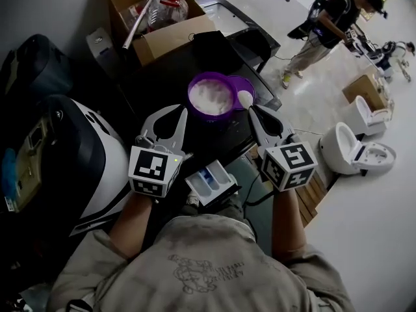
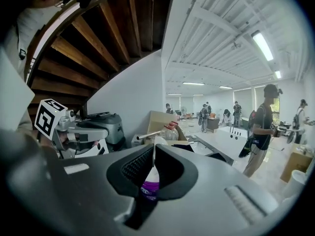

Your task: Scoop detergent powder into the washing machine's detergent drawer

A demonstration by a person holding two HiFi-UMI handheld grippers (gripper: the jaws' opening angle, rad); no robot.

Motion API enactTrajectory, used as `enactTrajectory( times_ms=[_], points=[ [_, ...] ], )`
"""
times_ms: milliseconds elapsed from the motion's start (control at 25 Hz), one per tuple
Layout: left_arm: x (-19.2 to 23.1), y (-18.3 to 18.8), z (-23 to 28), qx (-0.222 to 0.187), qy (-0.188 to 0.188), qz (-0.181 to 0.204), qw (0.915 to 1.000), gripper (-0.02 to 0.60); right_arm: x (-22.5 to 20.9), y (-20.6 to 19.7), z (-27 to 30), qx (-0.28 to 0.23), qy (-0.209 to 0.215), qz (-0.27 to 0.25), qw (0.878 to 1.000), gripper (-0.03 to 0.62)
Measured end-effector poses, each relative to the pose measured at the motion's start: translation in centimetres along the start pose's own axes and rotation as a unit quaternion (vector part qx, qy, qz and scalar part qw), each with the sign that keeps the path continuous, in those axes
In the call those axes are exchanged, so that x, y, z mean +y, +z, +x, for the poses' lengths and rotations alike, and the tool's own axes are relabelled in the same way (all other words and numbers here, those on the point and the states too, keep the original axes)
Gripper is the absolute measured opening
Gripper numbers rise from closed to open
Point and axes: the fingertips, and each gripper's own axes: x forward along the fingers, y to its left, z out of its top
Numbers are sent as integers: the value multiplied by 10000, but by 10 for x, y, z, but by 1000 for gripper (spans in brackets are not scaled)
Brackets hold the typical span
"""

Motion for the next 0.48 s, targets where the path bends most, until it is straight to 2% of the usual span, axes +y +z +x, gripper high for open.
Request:
enactTrajectory(
  times_ms=[160, 480],
  points=[
    [-3, 1, 9, 78, 315, -222, 9992, 0, -13, -3, 15, 40, 354, -33, 9994, 37],
    [-2, 7, 21, 191, 1476, -369, 9882, 0, -41, -7, 46, 142, 1431, -235, 9893, 37]
  ],
)
